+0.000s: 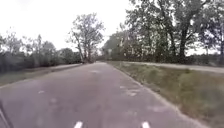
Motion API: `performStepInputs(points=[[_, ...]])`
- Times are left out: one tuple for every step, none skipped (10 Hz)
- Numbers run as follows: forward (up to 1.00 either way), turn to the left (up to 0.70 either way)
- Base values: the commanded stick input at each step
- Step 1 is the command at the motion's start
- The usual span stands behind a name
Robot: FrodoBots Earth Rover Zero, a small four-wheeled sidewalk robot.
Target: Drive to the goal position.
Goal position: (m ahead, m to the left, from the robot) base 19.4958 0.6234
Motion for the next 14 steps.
performStepInputs(points=[[1.00,0.00],[1.00,-0.27],[1.00,-0.27],[1.00,-0.27],[1.00,-0.27],[1.00,-0.27],[1.00,-0.27],[1.00,-0.27],[1.00,0.00],[1.00,0.00],[1.00,0.00],[1.00,0.00],[1.00,0.00],[1.00,0.00]])
